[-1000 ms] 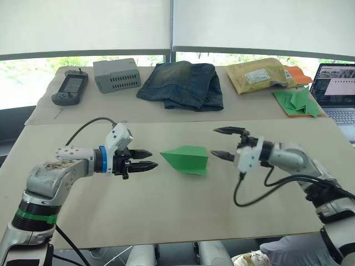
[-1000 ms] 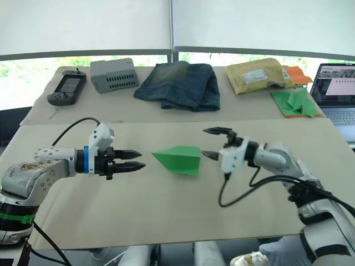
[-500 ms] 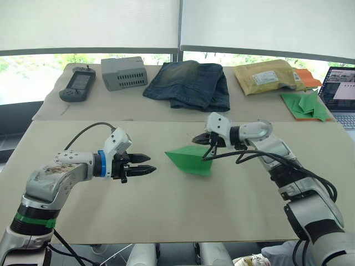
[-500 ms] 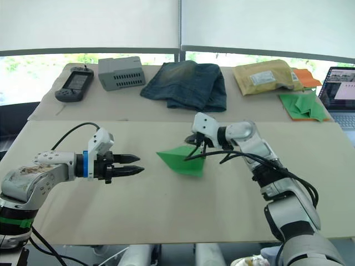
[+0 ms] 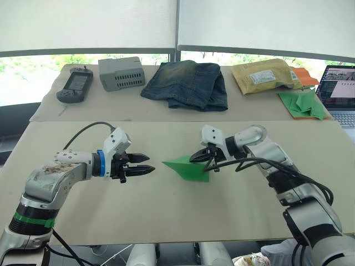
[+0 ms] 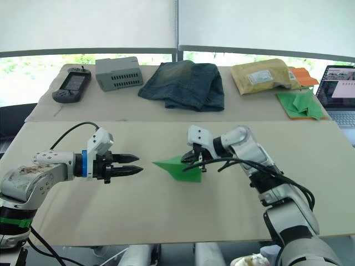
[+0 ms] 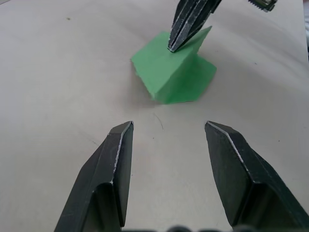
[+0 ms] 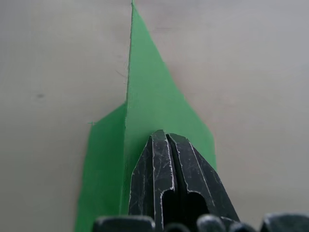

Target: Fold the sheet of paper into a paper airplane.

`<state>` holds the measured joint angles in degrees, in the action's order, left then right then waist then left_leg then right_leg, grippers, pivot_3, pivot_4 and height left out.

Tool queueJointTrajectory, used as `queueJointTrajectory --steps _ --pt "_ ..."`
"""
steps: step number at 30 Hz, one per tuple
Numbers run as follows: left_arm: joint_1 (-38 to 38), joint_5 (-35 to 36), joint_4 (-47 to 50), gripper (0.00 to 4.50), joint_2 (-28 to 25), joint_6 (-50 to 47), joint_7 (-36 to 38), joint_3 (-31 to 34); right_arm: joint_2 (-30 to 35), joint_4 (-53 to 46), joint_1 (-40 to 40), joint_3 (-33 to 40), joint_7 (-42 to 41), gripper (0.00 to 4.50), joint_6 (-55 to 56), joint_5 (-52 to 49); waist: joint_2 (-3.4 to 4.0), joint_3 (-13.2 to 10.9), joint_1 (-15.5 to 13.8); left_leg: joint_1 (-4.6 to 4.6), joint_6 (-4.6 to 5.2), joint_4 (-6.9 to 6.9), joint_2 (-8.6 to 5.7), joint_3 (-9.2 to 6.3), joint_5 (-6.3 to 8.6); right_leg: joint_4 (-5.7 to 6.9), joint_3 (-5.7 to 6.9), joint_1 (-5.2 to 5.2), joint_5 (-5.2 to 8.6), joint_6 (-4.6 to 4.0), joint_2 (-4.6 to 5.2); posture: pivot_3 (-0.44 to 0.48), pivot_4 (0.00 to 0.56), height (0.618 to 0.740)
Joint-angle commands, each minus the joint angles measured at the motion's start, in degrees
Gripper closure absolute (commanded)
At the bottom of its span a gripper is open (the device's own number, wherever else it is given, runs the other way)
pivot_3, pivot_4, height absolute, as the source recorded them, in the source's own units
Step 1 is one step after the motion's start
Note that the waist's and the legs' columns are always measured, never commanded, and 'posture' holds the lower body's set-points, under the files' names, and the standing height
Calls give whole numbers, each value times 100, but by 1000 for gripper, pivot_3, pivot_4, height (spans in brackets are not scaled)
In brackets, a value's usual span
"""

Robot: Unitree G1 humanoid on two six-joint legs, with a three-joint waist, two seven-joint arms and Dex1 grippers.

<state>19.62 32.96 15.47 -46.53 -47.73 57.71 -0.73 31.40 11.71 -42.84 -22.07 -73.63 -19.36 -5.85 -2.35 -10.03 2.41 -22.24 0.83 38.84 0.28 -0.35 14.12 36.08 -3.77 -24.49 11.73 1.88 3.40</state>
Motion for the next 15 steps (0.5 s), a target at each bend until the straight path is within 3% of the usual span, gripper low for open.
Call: queueJointTrajectory --steps 1,7,15 --pt "119 -28 -4 2019 10 147 66 -30 110 -703 231 169 3 4469 -387 -211 0 0 -1 0 0 0 -1 1 0 0 0 0 0 0 0 0 150 728" --pt "217 -22 -80 2019 56 169 144 -134 194 -1523 933 194 257 4469 -748 -219 0 0 -7 -1 0 3 -3 17 0 -1 2 1 1 2 0 0 150 728" --pt "368 -22 -30 2019 399 229 239 -494 205 -1660 1564 176 888 4469 -512 72 -1 0 -14 -2 0 4 -10 33 0 -3 1 2 2 4 -1 0 150 728"
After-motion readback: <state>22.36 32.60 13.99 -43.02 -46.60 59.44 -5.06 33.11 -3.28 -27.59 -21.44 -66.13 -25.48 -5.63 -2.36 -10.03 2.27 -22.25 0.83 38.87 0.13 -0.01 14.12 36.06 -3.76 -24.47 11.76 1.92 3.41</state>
